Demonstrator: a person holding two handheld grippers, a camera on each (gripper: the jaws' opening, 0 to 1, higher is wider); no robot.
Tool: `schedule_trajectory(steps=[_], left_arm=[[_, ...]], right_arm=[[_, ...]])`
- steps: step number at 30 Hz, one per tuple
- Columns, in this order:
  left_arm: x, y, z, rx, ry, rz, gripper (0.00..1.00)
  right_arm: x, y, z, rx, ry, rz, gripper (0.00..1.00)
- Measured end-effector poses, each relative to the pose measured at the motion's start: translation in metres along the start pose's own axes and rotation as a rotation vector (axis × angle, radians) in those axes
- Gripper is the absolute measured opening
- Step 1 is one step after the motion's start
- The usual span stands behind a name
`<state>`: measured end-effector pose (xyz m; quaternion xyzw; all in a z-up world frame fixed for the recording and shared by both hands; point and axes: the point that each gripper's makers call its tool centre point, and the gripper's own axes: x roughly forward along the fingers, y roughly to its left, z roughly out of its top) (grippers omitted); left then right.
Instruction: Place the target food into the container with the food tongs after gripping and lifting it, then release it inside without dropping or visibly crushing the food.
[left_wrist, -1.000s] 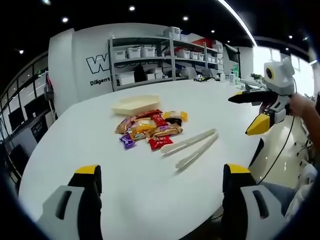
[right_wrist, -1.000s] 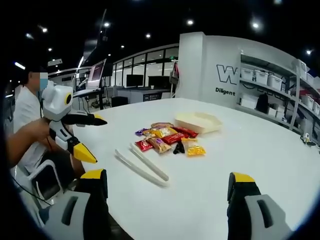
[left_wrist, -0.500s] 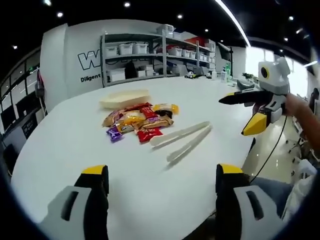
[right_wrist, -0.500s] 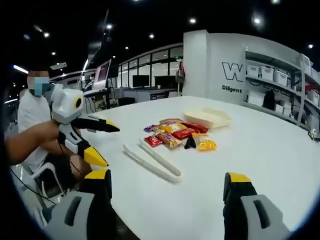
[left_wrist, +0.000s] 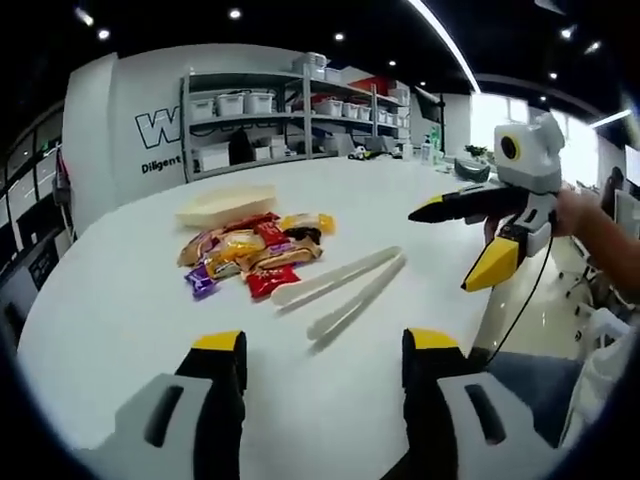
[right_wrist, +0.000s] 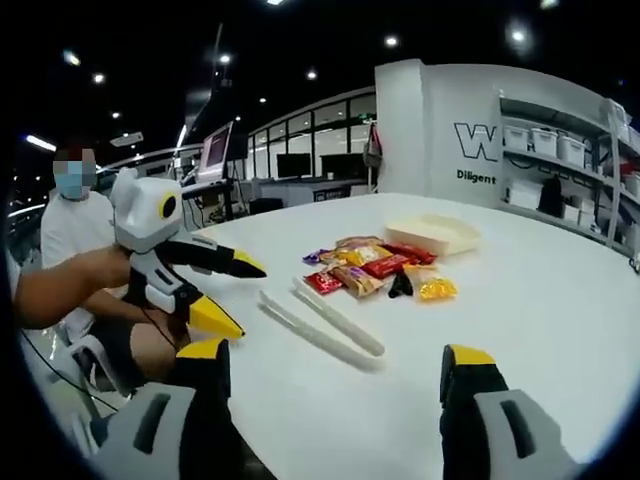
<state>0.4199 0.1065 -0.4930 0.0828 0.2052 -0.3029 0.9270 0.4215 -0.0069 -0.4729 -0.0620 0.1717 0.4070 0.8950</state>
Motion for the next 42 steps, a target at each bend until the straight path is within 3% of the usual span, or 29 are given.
schedule_trajectory(steps=[17, 20, 38, 42], left_arm=[[0.015, -0.017, 0.000, 0.042, 0.026, -0.089, 0.37], [0.017, -0.016, 0.000, 0.041, 0.026, -0.092, 0.37], [0.019, -0.006, 0.004, -0.019, 0.005, -0.123, 0.20], [0.020, -0.002, 0.004, -0.010, 0.005, -0.119, 0.13]], right_arm=[[0.014, 0.012, -0.006, 0.074, 0.006, 0.072, 0.75], [0.014, 0.014, -0.005, 0.107, -0.009, 0.090, 0.75], [0.018, 0.014, -0.009, 0.110, 0.000, 0.104, 0.69], [0.019, 0.012, -0.009, 0.112, -0.004, 0.101, 0.67]])
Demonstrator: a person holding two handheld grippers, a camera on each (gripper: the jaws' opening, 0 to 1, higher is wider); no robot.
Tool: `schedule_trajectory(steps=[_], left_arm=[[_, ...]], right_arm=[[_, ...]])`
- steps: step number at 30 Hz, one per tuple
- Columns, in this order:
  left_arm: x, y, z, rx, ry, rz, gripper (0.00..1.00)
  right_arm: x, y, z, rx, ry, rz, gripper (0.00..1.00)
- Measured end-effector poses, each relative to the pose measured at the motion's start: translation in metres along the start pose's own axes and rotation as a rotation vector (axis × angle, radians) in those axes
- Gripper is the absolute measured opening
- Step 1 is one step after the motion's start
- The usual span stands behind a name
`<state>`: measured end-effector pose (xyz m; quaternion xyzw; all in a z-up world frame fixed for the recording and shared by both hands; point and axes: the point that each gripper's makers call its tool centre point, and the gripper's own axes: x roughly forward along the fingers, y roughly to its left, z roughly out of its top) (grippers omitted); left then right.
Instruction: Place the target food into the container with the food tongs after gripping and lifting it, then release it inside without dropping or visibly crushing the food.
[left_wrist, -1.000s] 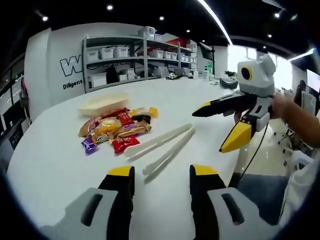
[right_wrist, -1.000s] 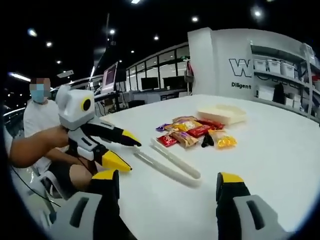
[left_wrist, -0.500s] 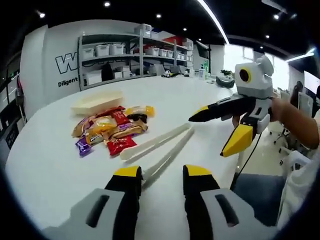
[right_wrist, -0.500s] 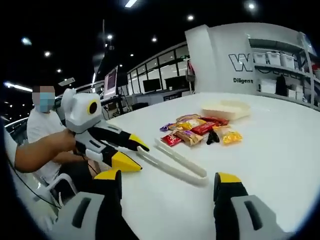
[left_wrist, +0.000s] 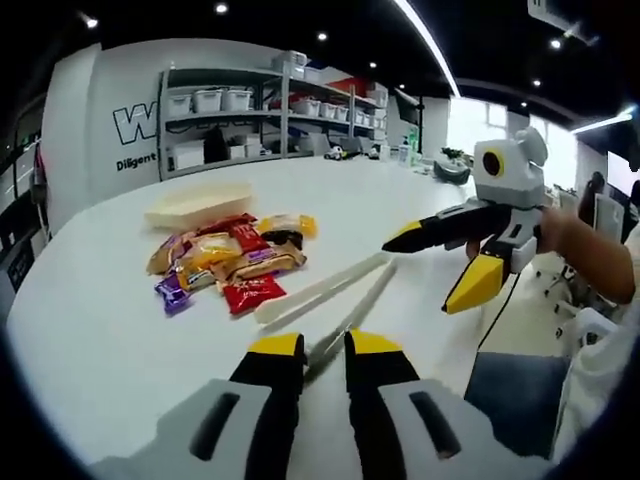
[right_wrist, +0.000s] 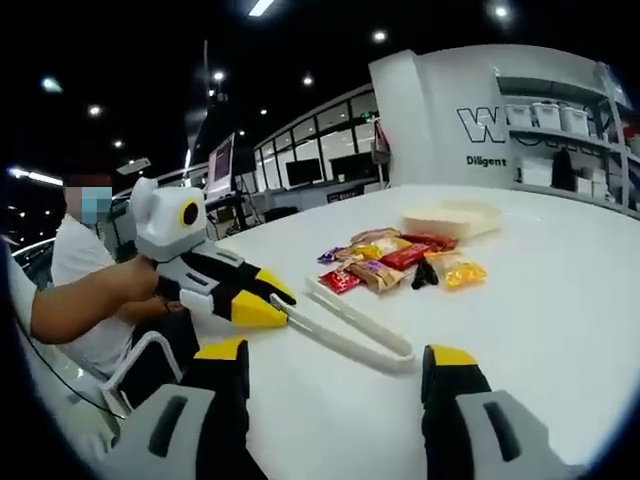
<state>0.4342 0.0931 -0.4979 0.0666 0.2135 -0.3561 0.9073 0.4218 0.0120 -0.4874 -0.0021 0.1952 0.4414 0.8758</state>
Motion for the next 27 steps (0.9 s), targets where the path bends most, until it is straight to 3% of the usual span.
schedule_trajectory(steps=[9, 12, 20, 22, 27], left_arm=[[0.001, -0.002, -0.001, 0.034, 0.017, -0.029, 0.11], [0.002, -0.005, -0.001, 0.109, 0.012, -0.044, 0.09], [0.001, -0.026, -0.002, 0.166, -0.006, -0.152, 0.01], [0.001, -0.023, -0.001, 0.205, -0.018, -0.138, 0.01], [0.001, -0.023, 0.000, 0.177, -0.024, -0.143, 0.01]], right_arm=[[0.002, -0.001, -0.004, 0.001, 0.010, 0.007, 0.64], [0.003, -0.002, -0.006, -0.018, 0.017, -0.003, 0.63], [0.003, -0.002, -0.006, -0.008, 0.012, 0.000, 0.63], [0.003, -0.001, -0.006, -0.007, 0.012, 0.001, 0.63], [0.001, -0.003, -0.006, -0.006, 0.014, -0.001, 0.63]])
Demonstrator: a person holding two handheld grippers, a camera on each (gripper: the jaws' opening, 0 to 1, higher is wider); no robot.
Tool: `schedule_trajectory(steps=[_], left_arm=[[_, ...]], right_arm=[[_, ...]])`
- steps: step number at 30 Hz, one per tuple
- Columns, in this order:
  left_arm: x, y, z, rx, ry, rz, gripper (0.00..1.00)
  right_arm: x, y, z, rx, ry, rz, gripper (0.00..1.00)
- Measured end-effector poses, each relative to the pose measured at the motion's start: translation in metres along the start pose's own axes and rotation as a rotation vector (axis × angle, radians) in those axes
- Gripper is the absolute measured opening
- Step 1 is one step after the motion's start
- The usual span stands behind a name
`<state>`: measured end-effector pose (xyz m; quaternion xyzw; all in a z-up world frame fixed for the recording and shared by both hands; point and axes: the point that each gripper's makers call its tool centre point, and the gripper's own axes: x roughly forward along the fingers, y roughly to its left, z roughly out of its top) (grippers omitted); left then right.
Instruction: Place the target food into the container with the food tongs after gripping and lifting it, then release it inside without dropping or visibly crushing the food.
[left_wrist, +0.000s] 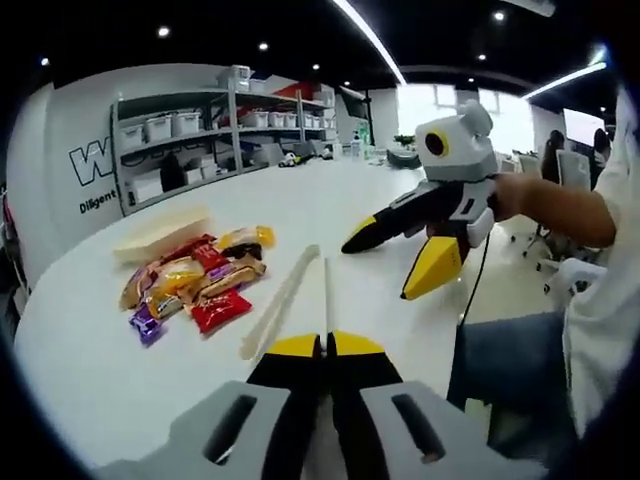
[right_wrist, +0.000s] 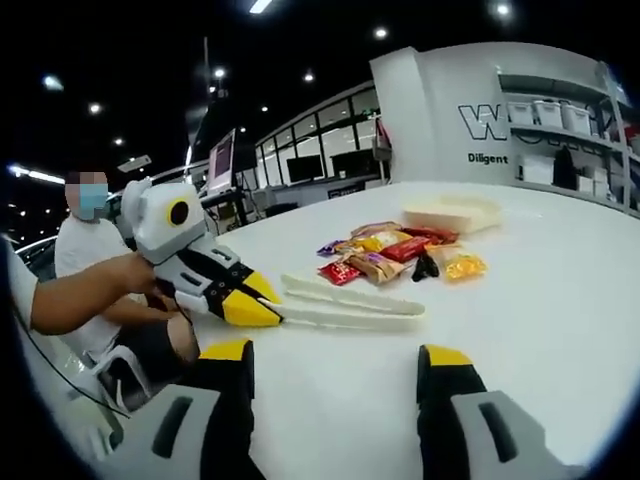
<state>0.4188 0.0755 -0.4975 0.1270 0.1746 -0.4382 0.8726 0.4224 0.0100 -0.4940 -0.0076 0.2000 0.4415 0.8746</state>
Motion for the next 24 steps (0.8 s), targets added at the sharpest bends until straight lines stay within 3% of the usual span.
schedule_trajectory(steps=[7, 14, 17, 24], left_arm=[[-0.002, -0.005, 0.017, -0.023, -0.061, -0.021, 0.01], [-0.004, -0.013, 0.024, -0.098, -0.125, -0.067, 0.01], [-0.009, -0.016, 0.034, -0.155, -0.184, -0.095, 0.01], [-0.020, -0.021, 0.052, -0.218, -0.283, -0.158, 0.01]], right_arm=[[-0.003, 0.000, 0.002, -0.003, -0.002, 0.005, 0.63], [-0.003, -0.002, 0.001, 0.012, -0.003, 0.011, 0.62], [-0.004, -0.002, 0.000, 0.016, -0.008, 0.011, 0.62], [-0.013, 0.005, 0.024, 0.067, -0.133, 0.064, 0.59]])
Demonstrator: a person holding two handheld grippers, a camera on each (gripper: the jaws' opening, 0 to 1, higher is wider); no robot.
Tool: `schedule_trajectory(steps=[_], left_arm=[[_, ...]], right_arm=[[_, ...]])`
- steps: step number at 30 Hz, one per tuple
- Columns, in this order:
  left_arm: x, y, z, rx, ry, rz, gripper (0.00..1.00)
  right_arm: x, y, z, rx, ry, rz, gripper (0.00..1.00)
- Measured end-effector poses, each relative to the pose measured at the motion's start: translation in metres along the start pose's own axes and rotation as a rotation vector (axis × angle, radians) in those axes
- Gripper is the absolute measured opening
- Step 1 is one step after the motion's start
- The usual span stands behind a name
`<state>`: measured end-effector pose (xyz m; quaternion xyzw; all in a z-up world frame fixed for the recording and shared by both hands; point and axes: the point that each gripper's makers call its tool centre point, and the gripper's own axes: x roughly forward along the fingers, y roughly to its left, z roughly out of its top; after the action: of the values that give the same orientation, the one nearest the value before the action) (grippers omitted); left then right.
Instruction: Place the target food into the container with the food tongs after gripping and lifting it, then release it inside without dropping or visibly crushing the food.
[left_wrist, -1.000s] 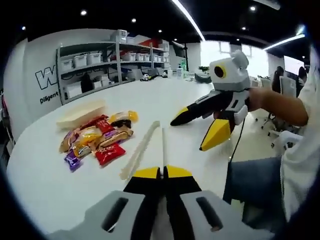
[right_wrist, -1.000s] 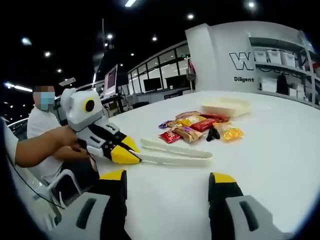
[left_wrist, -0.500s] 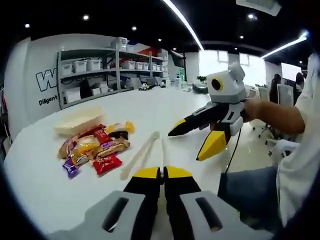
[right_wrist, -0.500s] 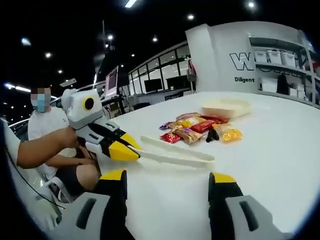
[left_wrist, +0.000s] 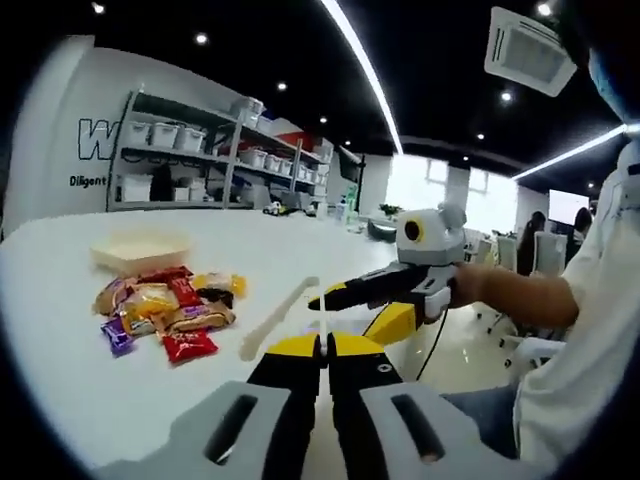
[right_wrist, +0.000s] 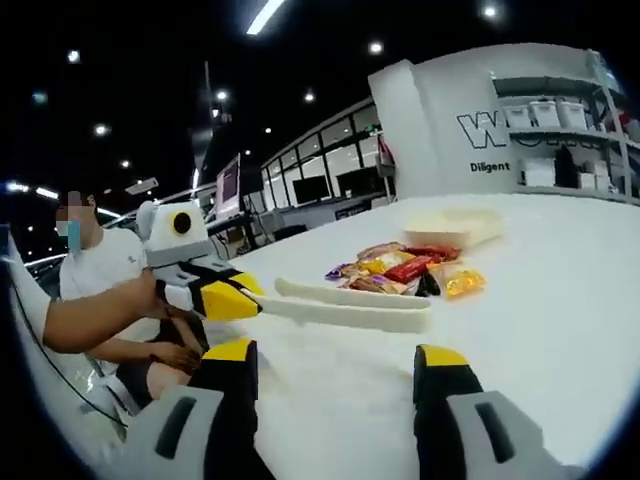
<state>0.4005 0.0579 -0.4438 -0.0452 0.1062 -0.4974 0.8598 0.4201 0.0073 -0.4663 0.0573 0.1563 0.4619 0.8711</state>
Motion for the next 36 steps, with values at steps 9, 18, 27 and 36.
schedule_trajectory(steps=[9, 18, 27, 36], left_arm=[[0.001, -0.016, 0.016, -0.028, -0.072, -0.079, 0.01], [-0.003, -0.026, 0.024, -0.013, -0.134, -0.135, 0.01], [-0.008, -0.032, 0.028, -0.042, -0.181, -0.209, 0.01], [-0.007, -0.044, 0.025, -0.011, -0.150, -0.250, 0.01]], right_arm=[[-0.007, 0.007, 0.024, 0.052, -0.095, 0.069, 0.55], [-0.018, 0.015, 0.045, 0.070, -0.195, 0.124, 0.44], [-0.031, 0.038, 0.073, -0.043, -0.277, 0.190, 0.33], [-0.030, 0.055, 0.073, -0.052, -0.270, 0.258, 0.29]])
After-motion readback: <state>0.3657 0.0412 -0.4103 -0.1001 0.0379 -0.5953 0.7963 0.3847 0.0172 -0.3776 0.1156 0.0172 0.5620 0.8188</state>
